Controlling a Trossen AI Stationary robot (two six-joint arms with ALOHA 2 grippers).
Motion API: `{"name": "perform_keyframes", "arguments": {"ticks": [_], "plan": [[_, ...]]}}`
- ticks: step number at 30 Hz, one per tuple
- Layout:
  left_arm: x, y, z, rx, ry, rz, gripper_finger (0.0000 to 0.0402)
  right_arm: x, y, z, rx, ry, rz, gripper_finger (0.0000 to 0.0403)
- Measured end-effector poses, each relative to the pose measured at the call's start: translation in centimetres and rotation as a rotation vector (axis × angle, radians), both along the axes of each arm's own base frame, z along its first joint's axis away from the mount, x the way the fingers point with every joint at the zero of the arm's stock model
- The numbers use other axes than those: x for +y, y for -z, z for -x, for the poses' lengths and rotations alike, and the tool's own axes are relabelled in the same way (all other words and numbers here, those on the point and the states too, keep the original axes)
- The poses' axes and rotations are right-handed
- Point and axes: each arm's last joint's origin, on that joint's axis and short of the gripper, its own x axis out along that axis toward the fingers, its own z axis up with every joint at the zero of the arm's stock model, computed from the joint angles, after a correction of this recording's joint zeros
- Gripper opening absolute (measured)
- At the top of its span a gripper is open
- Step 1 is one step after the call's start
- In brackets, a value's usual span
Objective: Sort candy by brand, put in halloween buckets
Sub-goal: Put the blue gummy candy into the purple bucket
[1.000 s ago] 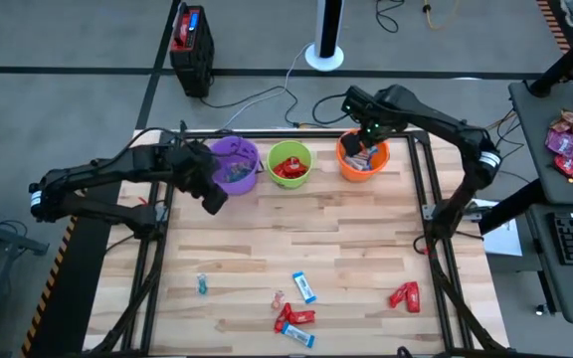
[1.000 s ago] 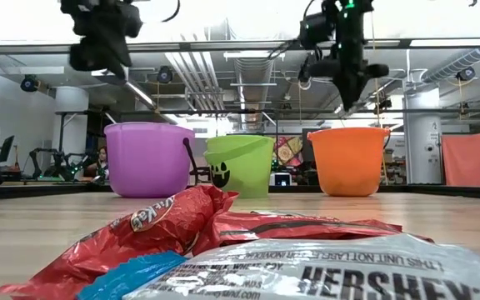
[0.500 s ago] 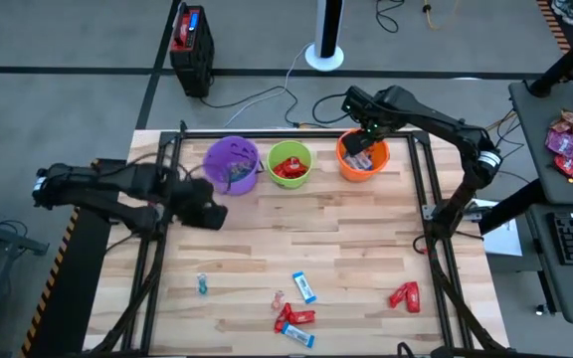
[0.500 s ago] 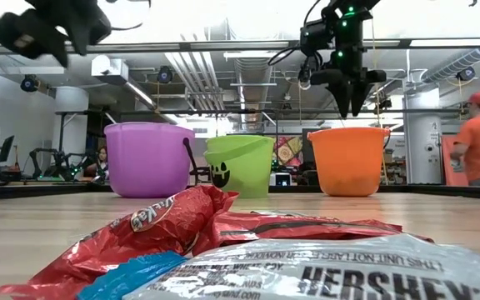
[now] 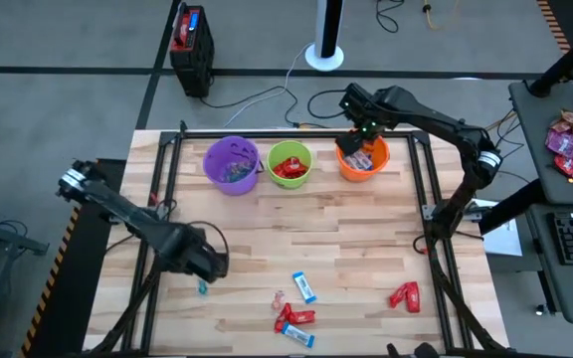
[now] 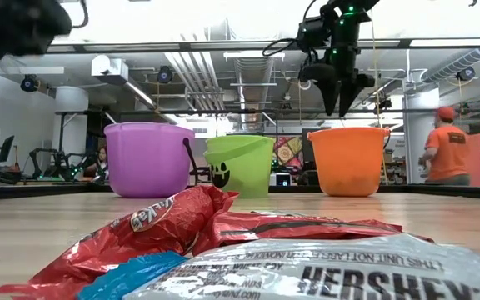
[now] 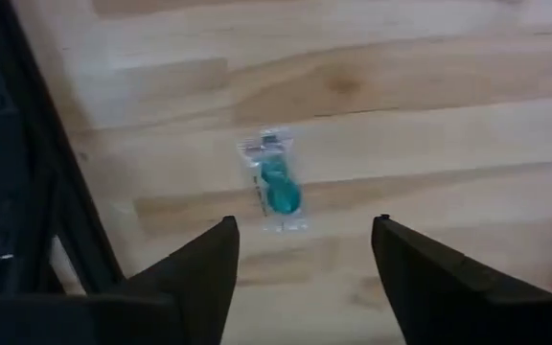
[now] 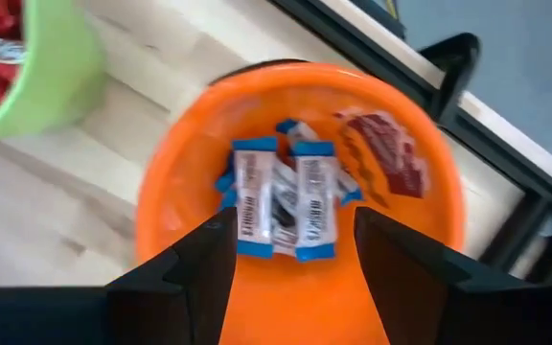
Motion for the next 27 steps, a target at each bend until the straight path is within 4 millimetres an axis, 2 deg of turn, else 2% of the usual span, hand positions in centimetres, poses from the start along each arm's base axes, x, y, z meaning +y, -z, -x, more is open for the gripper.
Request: {"name": "perform_keyframes", "arguments": {"ticks": [3, 6, 14, 22, 27], "plan": [[-0.6, 2.6, -0.3, 0.061, -0.015, 0.023, 0.0238, 0.2, 0.0, -0.3, -0.018, -0.021, -0.010, 0.0203], [-0.8, 5.4, -0.2, 0.120, -0.013, -0.001, 0.0239, 0.6, 0.0, -0.6, -0.021, -0.051, -0.011, 0.0203], [-0.8, 10.5, -0.2, 0.059, -0.013, 0.039, 0.0214, 1.6, 0.0, -1.3, -0.019, -0.103, -0.012, 0.0203], [-1.1, 11.3, -0.4, 0.089, -0.007, 0.016, 0.0184, 2.6, 0.0, -2.0, -0.019, -0.139, -0.013, 0.0203], [-1.7, 11.4, -0.7, 0.087, 0.002, -0.004, 0.0129, 2.8, 0.0, -2.1, -0.024, -0.133, -0.015, 0.0203]]}}
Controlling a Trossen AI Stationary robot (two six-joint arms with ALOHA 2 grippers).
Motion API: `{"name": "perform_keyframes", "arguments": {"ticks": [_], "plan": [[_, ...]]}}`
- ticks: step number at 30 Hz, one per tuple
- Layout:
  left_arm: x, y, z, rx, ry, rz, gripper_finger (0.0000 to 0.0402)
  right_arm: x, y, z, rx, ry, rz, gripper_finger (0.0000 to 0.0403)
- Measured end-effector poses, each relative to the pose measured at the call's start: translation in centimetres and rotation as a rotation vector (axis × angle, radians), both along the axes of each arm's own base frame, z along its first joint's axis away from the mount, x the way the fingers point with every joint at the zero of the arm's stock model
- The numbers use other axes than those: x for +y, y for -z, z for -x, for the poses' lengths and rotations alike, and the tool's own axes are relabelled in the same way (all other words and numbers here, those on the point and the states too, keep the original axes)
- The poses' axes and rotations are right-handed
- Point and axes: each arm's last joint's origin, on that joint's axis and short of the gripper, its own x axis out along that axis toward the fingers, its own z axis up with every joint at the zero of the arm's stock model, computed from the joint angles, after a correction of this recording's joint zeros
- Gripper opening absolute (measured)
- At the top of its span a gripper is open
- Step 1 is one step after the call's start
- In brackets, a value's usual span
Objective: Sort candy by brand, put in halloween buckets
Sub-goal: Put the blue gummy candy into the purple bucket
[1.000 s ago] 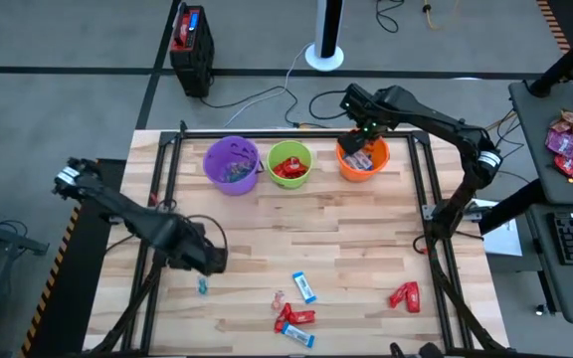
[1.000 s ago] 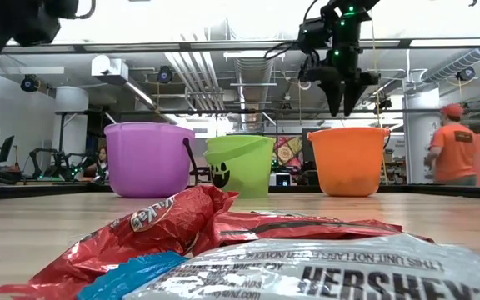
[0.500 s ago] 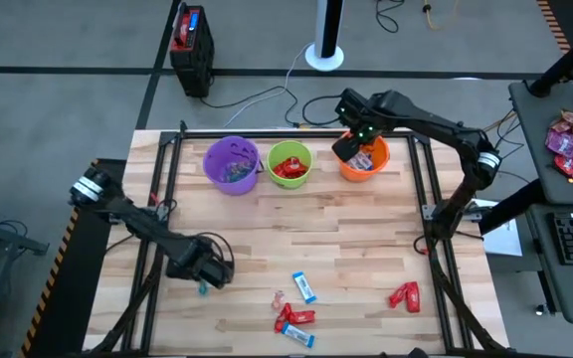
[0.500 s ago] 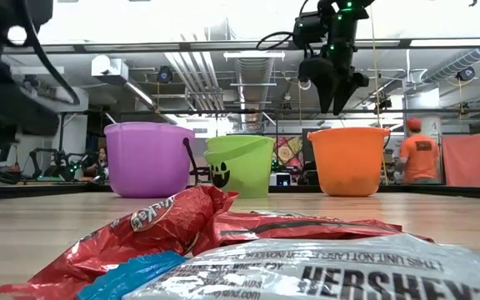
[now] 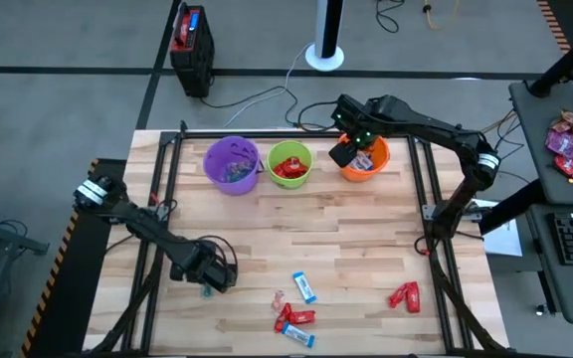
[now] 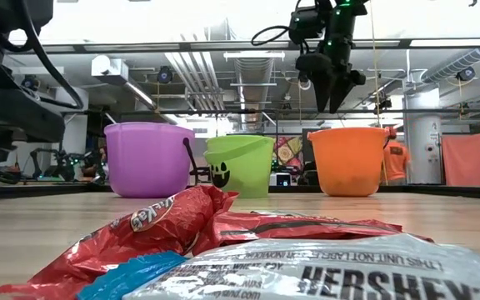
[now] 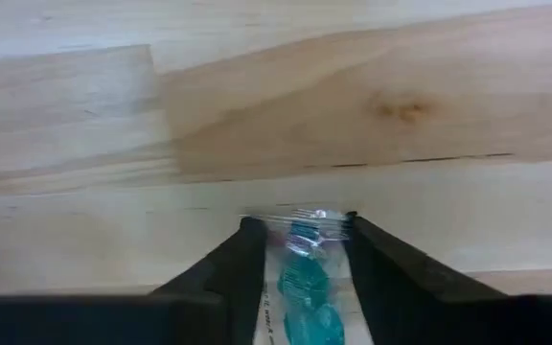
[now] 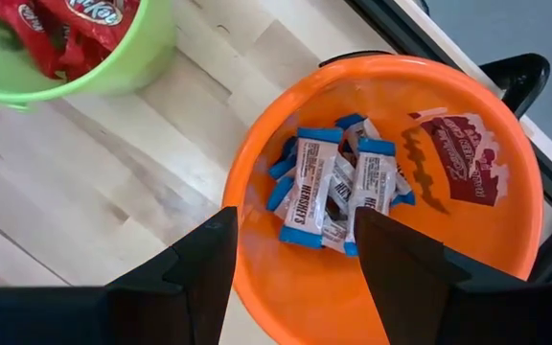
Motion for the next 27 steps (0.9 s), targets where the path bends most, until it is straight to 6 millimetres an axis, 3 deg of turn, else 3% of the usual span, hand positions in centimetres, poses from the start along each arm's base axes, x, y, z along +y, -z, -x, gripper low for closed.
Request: {"name": "perform_keyframes", "arguments": {"ticks": [7, 10, 16, 21, 27], "plan": [[-0.4, -0.5, -0.3, -0.049, 0.021, -0.025, 0.0017, 0.0, 0.0, 0.0, -0.001, 0.001, 0.001, 0.0203], [-0.5, -1.6, -0.7, -0.109, 0.059, -0.067, 0.0010, 0.0, 0.0, 0.0, -0.001, 0.001, 0.001, 0.0203], [0.2, -7.8, -3.1, -0.440, 0.169, -0.161, 0.0002, 0.2, 0.0, -0.1, -0.025, -0.015, -0.046, 0.0203], [4.1, -14.9, -3.8, -0.671, 0.215, -0.516, 0.0001, 0.8, -0.1, -0.1, -0.022, -0.039, -0.074, 0.0203], [12.3, -20.6, -3.2, -0.528, 0.284, -0.805, 0.0000, 2.3, -1.1, 0.7, -0.007, -0.061, -0.091, 0.0203]]}}
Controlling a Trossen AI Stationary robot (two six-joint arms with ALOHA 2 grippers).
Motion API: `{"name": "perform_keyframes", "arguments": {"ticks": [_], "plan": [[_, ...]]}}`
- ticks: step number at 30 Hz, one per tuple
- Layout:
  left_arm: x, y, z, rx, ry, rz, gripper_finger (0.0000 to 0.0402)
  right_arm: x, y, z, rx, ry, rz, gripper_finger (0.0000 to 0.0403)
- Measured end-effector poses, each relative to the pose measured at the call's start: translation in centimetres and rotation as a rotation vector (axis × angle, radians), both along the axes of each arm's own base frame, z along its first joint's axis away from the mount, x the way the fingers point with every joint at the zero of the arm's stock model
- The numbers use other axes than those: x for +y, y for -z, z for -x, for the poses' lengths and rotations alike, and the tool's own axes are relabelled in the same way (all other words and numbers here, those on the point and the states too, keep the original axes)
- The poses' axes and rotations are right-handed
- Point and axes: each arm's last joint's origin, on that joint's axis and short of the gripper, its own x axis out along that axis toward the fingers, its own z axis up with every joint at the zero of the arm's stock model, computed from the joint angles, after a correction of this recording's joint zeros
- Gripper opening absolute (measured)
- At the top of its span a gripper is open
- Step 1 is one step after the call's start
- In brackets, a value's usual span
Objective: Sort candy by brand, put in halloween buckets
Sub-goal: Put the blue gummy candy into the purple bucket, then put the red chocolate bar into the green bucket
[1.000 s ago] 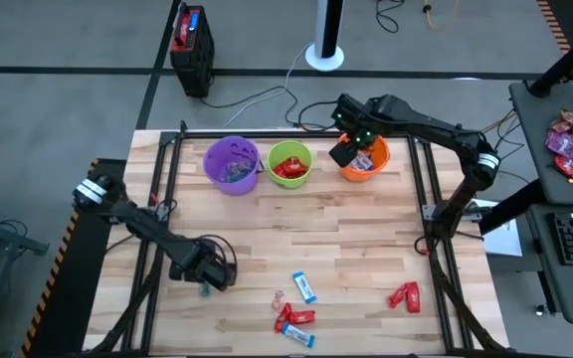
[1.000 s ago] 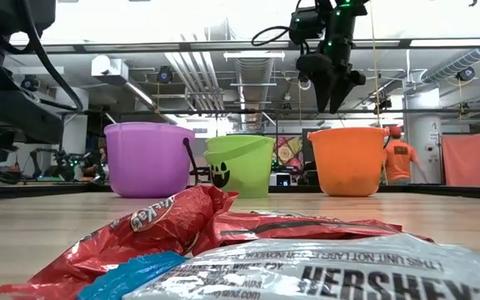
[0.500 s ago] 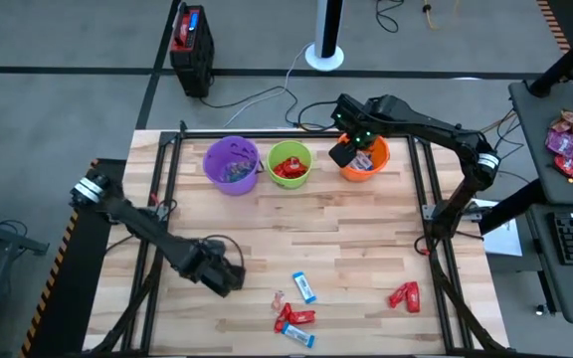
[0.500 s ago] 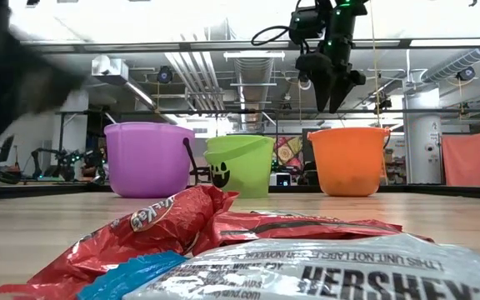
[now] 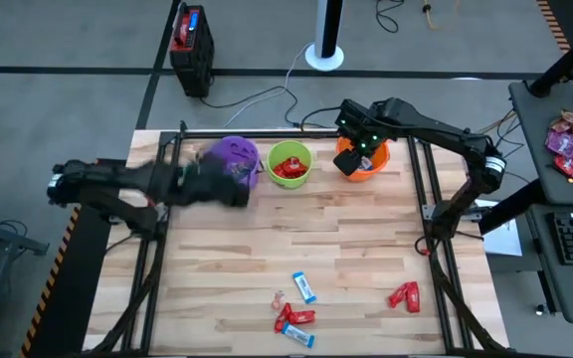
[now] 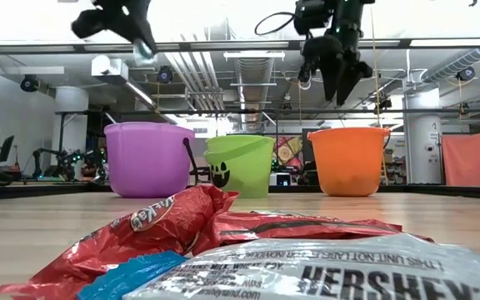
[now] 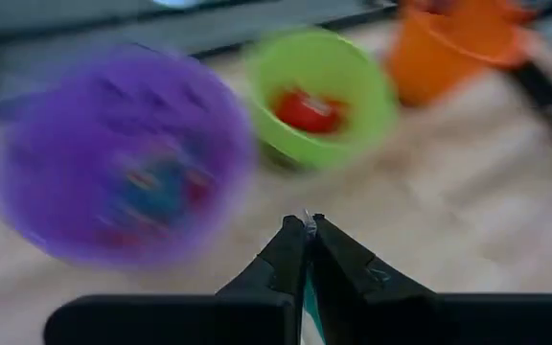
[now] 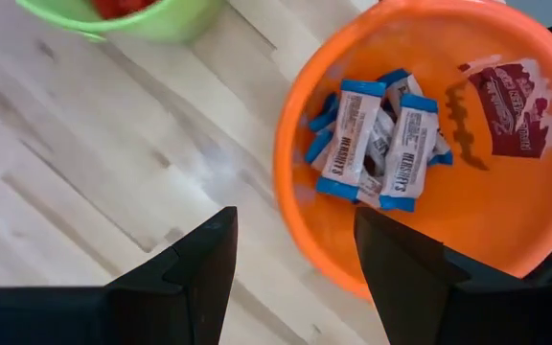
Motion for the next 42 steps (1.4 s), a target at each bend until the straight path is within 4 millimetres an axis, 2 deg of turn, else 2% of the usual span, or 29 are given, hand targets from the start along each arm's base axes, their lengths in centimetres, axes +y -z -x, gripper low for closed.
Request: {"name": "perform_keyframes", "arguments": {"ticks": [4, 8, 11, 14, 18, 22, 26, 29, 33, 37, 39, 42], "plan": [[6.7, -1.0, 0.4, 0.142, -0.023, -0.031, 0.0000, 1.1, -1.2, 0.5, -0.045, 0.015, 0.012, 0.0203], [13.3, 0.7, 1.4, 0.249, -0.006, 0.080, 0.0000, 2.3, -2.2, 0.9, -0.085, 0.016, 0.022, 0.0203], [16.6, 2.9, 1.8, 0.282, -0.007, 0.220, 0.0000, 3.2, -3.1, 1.4, -0.117, 0.007, 0.031, 0.0203], [18.0, 5.0, 1.6, 0.303, 0.025, 0.329, 0.0000, 4.1, -3.8, 2.0, -0.137, 0.005, 0.032, 0.0203], [18.3, 6.7, 0.8, 0.372, 0.064, 0.361, 0.0010, 5.3, -4.8, 3.0, -0.162, 0.025, 0.020, 0.0203], [18.6, 7.4, 0.4, 0.398, 0.066, 0.374, 0.0043, 6.6, -5.6, 3.7, -0.203, 0.042, 0.009, 0.0203], [18.7, 7.0, 0.1, 0.388, 0.065, 0.363, 0.0083, 8.5, -6.3, 4.1, -0.245, 0.013, -0.026, 0.0203], [18.5, 5.9, -0.1, 0.359, 0.058, 0.339, 0.0109, 10.3, -6.5, 4.0, -0.270, -0.003, -0.107, 0.0203], [16.3, 2.9, -1.2, 0.290, 0.163, 0.264, 0.0127, 14.3, -6.3, 3.4, -0.256, -0.048, -0.222, 0.0203], [13.2, 0.0, -2.2, 0.241, 0.317, 0.168, 0.0129, 19.5, -5.2, 2.9, -0.180, -0.044, -0.313, 0.0203], [11.5, -1.3, -2.4, 0.231, 0.414, 0.113, 0.0129, 22.2, -4.1, 2.9, -0.119, -0.005, -0.350, 0.0203], [8.9, -2.3, -2.5, 0.242, 0.582, 0.031, 0.0129, 26.0, -1.4, 3.2, -0.005, 0.163, -0.422, 0.0197]]}}
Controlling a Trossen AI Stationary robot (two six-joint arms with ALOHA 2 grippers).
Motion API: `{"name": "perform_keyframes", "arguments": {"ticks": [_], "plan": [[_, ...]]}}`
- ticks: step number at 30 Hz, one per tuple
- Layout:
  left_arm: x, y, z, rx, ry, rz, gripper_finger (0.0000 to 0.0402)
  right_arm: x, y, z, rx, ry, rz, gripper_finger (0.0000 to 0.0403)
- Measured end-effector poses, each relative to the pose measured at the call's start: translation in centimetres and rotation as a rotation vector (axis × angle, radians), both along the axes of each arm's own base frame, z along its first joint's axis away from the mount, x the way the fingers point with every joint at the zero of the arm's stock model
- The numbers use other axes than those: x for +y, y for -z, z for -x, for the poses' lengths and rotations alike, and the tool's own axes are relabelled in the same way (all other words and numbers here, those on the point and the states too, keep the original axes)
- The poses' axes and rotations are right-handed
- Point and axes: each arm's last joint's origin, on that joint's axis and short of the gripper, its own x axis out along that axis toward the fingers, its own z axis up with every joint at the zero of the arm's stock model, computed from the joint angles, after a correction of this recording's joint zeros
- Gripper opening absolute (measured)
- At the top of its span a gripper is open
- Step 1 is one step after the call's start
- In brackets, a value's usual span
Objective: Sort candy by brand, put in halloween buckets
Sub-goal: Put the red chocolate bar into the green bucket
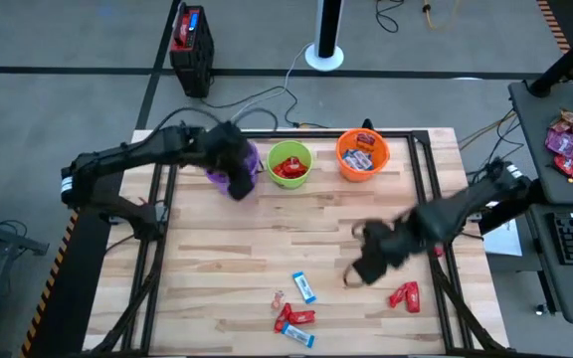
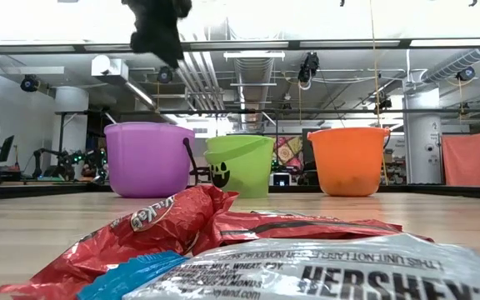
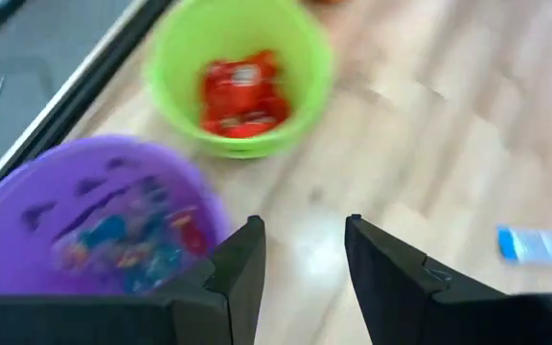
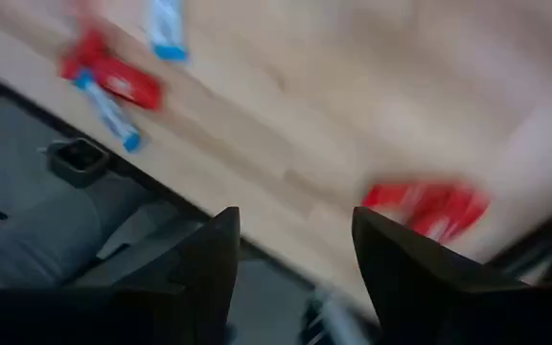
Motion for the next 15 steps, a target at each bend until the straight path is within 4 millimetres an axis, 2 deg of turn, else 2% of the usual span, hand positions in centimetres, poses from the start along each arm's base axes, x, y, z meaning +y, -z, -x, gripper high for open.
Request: {"name": "perform_keyframes", "arguments": {"ticks": [4, 7, 10, 15], "plan": [[-3.3, -1.0, 0.6, -0.024, 0.192, -0.058, 0.0129, 4.2, 4.3, 1.2, 0.162, 0.171, -0.095, 0.0184], [-5.0, -1.2, 0.8, -0.043, 0.284, -0.082, 0.0129, 6.0, 7.7, 2.7, 0.252, 0.334, -0.116, 0.0179], [-6.0, -1.3, 0.7, -0.082, 0.344, -0.115, 0.0129, 6.6, 10.7, 4.0, 0.294, 0.534, -0.087, 0.0182], [-6.2, -0.6, 0.4, -0.113, 0.357, -0.142, 0.0129, 5.9, 14.5, 4.5, 0.457, 0.622, -0.031, 0.0210]]}}
